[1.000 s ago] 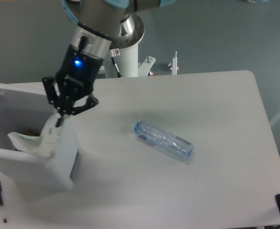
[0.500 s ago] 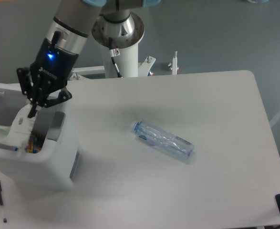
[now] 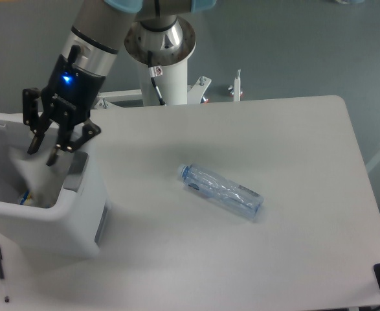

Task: Place the trash in the trash can
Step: 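Open the gripper to drop the paper into the bin, then move the gripper over the clear plastic water bottle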

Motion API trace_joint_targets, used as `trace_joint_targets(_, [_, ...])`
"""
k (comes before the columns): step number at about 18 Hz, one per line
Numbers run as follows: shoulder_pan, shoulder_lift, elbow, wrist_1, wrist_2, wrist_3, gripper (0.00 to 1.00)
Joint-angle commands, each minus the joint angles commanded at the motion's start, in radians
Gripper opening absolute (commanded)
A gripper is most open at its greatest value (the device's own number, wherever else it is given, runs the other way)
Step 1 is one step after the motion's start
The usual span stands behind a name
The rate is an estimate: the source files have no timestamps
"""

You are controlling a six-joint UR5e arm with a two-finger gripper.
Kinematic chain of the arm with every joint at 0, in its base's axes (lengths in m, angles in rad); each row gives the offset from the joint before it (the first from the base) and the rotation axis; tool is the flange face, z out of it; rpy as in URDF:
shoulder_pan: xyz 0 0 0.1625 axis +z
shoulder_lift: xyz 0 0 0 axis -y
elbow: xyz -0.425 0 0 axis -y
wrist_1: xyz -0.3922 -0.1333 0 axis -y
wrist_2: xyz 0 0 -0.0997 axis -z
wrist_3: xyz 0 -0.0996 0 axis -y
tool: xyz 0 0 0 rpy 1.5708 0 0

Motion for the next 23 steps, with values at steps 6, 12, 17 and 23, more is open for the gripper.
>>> trace_joint_targets(6, [0.092,-0.006,0.012,0.002,-0.002,-0.020,1.00])
trace_joint_targets(12, [0.175,-0.026,0.017,0.000,-0.002,-0.041,1.00])
trace_joint_targets(17, [0.215,-0.104,0.035,-0.003,0.035,-0.187,1.00])
trace_joint_targets(23, [0.235,-0.159,0.035,-0.003,0.199,-0.389,1.00])
